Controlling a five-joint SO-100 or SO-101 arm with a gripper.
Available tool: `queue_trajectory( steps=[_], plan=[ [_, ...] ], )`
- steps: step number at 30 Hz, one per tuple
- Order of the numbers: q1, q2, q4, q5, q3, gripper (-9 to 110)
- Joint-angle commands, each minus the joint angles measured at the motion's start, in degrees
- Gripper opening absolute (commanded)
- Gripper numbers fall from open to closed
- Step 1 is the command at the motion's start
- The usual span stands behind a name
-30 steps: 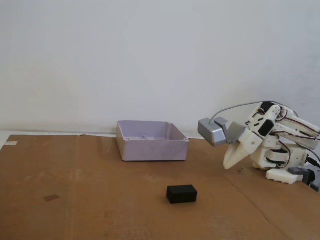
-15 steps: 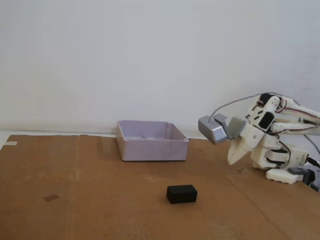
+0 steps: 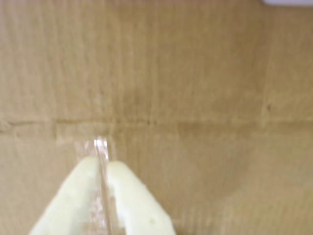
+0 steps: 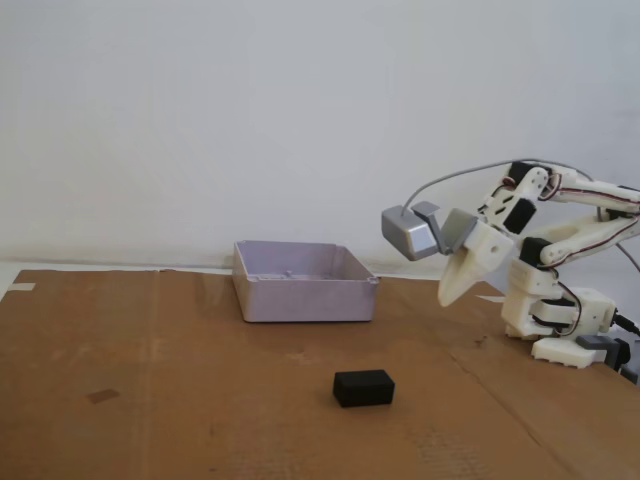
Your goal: Grasp a block and put it in the box.
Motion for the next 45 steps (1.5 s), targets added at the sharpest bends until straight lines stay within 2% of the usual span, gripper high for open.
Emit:
queue_trajectory(
  steps=[1, 17, 32, 45],
  plan=[
    [-2.4, -1.9, -9.4, 0.2, -5.9, 0],
    [-9.8, -15.1, -30.5, 0.4, -7.1, 0],
    [-15.7, -33.8, -31.6, 0.4, -25.5, 0],
    [-18.2, -37.2, -31.6, 0.4, -26.4, 0]
  ],
)
